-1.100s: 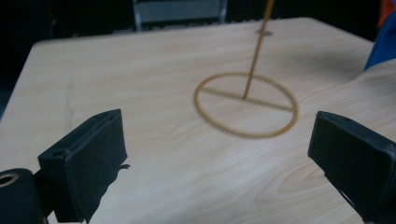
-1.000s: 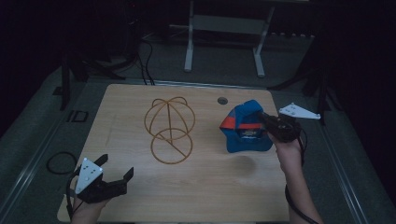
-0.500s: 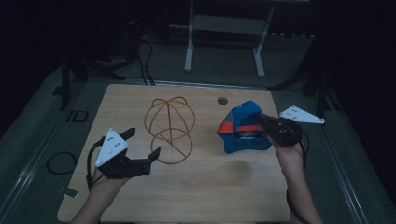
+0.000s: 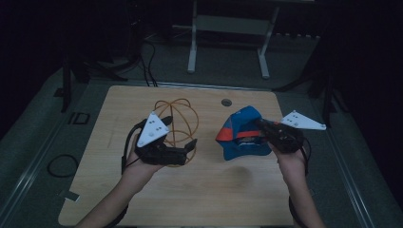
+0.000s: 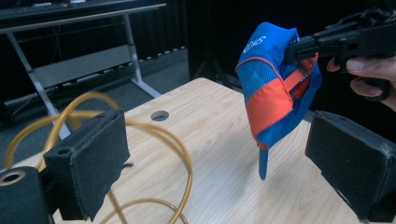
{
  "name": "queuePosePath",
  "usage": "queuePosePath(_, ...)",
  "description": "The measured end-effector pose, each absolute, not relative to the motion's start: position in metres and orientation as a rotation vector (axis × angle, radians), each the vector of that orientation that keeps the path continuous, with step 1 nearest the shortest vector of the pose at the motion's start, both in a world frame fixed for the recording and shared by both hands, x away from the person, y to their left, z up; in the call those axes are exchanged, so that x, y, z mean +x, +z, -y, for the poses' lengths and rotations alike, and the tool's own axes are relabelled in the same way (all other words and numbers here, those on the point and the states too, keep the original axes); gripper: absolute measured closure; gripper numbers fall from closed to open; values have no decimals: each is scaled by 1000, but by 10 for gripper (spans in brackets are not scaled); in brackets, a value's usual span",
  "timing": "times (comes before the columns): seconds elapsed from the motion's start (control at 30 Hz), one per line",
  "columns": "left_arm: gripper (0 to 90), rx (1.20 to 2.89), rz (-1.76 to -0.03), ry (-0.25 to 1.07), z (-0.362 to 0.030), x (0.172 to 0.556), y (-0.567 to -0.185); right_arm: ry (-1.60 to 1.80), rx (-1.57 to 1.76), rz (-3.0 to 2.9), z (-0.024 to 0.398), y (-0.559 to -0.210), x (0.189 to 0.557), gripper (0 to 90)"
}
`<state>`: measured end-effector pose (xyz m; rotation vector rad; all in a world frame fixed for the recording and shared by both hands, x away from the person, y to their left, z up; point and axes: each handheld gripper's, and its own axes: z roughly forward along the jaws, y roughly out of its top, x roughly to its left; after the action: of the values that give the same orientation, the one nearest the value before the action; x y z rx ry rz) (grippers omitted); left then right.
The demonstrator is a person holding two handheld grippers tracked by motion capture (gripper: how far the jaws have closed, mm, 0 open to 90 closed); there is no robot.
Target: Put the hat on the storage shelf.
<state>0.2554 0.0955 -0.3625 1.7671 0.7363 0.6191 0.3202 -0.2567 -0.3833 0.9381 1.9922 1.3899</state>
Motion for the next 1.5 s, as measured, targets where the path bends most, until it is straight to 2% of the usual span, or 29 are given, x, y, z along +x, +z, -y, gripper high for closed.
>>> queuePosePath(0.17, 96, 1782, -659, 584, -72, 262, -357, 1390, 928, -2002, 253, -383, 318, 887)
queuePosePath(0.63, 175, 1860, -587, 502, -17, 295, -360, 1432, 851, -1999, 248, -370, 303, 887)
queuePosePath(0.73, 181, 1857, -590, 489, -9, 300, -359, 1437, 841, -1999, 247, -369, 300, 887)
queuePosePath(0.97, 255, 1895, -620, 492, 8, 308, -363, 1437, 825, -2012, 243, -371, 296, 886)
queuePosePath(1.1, 356, 1914, -624, 502, 14, 310, -366, 1428, 809, -2023, 240, -374, 294, 886)
queuePosePath(1.2, 539, 1912, -622, 516, 16, 312, -369, 1436, 807, -2025, 239, -375, 292, 886)
queuePosePath(1.3, 681, 1910, -630, 534, 16, 313, -371, 1439, 806, -2028, 237, -375, 290, 886)
queuePosePath(1.43, 843, 1937, -620, 541, 19, 315, -371, 1437, 800, -2040, 234, -377, 288, 886)
queuePosePath(1.5, 879, 1955, -602, 560, 22, 316, -372, 1438, 801, -2045, 233, -379, 287, 885)
